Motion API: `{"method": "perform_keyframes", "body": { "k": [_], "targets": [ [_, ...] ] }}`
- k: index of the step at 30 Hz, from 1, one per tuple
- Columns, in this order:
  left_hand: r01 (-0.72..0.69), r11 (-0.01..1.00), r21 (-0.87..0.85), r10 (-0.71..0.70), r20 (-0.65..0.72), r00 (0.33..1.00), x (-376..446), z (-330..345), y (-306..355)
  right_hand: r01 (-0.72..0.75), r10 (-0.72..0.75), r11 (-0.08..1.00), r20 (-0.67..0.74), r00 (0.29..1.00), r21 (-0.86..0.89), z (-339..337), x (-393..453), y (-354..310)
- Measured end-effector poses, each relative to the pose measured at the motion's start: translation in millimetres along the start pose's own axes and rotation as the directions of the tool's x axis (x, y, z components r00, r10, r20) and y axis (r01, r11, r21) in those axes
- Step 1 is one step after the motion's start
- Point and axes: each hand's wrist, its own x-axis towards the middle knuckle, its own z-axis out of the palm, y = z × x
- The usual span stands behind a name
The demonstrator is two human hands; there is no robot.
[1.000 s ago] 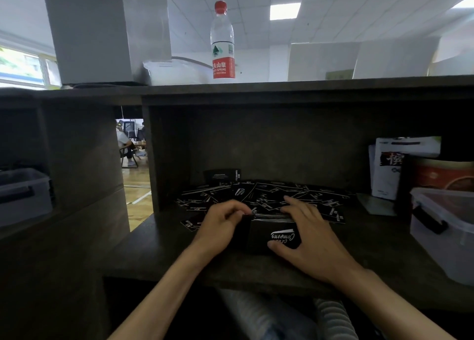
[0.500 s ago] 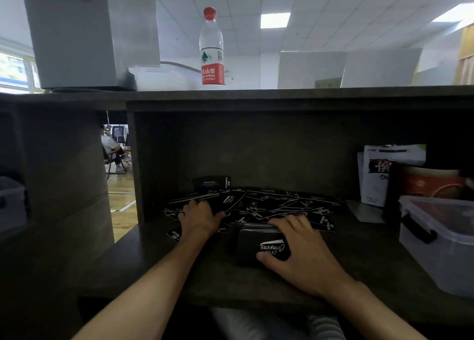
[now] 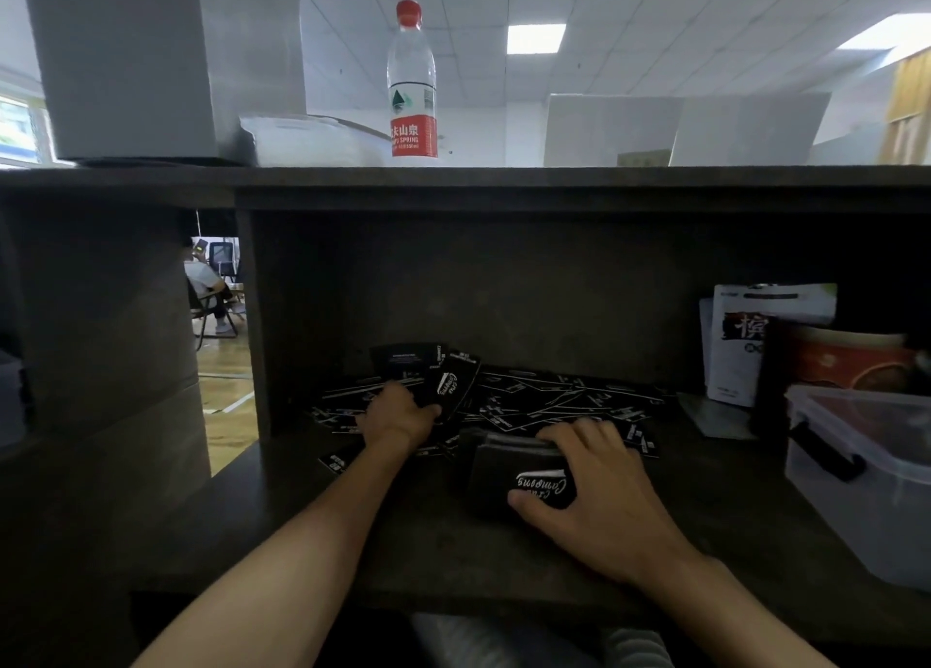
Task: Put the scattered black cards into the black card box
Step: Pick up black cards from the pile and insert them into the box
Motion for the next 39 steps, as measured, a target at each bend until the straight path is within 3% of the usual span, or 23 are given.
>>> {"method": "perform_keyframes", "body": {
  "k": [5, 10, 14, 17, 19, 21, 23, 25, 27, 29, 33, 36, 39],
  "targets": [
    [-0.101, 0.882, -0.461, 0.064, -0.094, 0.993, -7.8, -15.2, -6.3, -0.073, 0.076, 0.994, 0.033, 0.997, -0.077, -11.7, 1.0, 16.4],
    [-0.402, 0.821, -0.406, 0.395, -0.104, 0.913, -38.9, -29.2, 7.1, -0.054, 0.059, 0.995, 0.051, 0.997, -0.083, -22.5, -5.2, 33.9],
    [-0.509, 0.707, -0.491, 0.625, 0.099, 0.774, -72.0, -30.7, 13.4, 0.008, -0.006, 0.999, 0.040, 0.999, -0.047, -20.3, -4.8, 29.8],
    [-0.482, 0.700, -0.527, 0.681, 0.291, 0.672, -84.2, -28.7, 13.5, 0.060, -0.054, 0.995, 0.079, 0.995, -0.080, -19.6, -2.6, 24.7],
    [-0.394, 0.721, -0.570, 0.630, 0.304, 0.714, -81.0, -27.6, 15.2, 0.025, -0.020, 0.998, 0.092, 0.996, -0.056, -19.5, -0.8, 18.7],
    [-0.323, 0.775, -0.543, 0.512, 0.240, 0.825, -67.1, -27.2, 14.2, -0.025, 0.027, 0.999, 0.080, 0.996, -0.023, -17.0, 0.6, 13.8],
    [-0.305, 0.893, -0.331, 0.354, 0.098, 0.930, -41.1, -26.2, 10.6, -0.034, 0.040, 0.998, 0.095, 0.995, -0.060, -13.7, 1.3, 12.4],
    [-0.225, 0.974, -0.017, 0.225, -0.007, 0.974, -17.1, -24.1, 5.9, -0.021, 0.032, 0.993, 0.096, 0.995, -0.114, -11.6, 1.3, 13.5],
    [-0.141, 0.972, 0.187, 0.141, 0.015, 0.990, -3.1, -16.5, 2.4, -0.023, 0.033, 0.993, 0.085, 0.996, -0.114, -11.2, 2.0, 15.0],
    [-0.120, 0.963, 0.240, 0.114, 0.041, 0.993, 3.1, -6.5, 0.0, -0.022, 0.030, 0.995, 0.079, 0.996, -0.101, -10.4, 2.5, 15.4],
    [-0.130, 0.978, 0.163, 0.126, 0.035, 0.991, 11.0, -2.3, -3.9, -0.010, 0.017, 0.995, 0.066, 0.998, -0.095, -9.4, 1.7, 15.9],
    [-0.078, 0.996, 0.042, 0.074, 0.087, 0.993, 17.0, -4.8, -6.4, -0.017, 0.023, 0.995, 0.063, 0.998, -0.096, -10.8, 1.2, 14.5],
    [-0.006, 0.999, 0.048, 0.001, 0.110, 0.994, 20.1, -2.5, -2.0, -0.024, 0.032, 0.993, 0.066, 0.997, -0.112, -11.3, 1.8, 12.3]
  ]
}}
